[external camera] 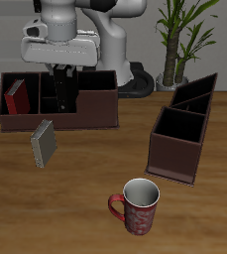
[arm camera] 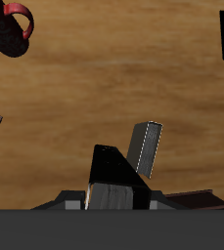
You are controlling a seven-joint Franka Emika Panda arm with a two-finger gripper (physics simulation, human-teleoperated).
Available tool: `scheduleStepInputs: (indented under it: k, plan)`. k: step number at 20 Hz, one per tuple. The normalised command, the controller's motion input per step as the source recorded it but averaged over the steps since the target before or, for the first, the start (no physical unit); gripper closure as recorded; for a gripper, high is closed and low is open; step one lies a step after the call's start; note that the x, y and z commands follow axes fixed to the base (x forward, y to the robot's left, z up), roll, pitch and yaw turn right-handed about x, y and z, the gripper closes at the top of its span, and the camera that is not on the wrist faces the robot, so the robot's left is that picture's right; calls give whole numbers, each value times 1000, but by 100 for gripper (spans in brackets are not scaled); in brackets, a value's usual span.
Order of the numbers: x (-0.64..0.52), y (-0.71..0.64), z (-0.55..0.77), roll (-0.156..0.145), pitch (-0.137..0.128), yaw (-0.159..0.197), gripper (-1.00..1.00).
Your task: Place the red book into the back desk caddy's left compartment and place the black book into the back desk caddy's left compartment and place the yellow book into the left desk caddy's right compartment
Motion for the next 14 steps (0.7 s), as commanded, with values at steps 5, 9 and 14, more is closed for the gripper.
scheduleStepInputs:
  k: [5, 9, 14]
  plan:
    - [-558, -93, 260, 44, -27, 28, 100]
    - [-516, -74, 162, 45, 6, 1, 100]
    - [-349, -141, 16, -8, -15, 13, 100]
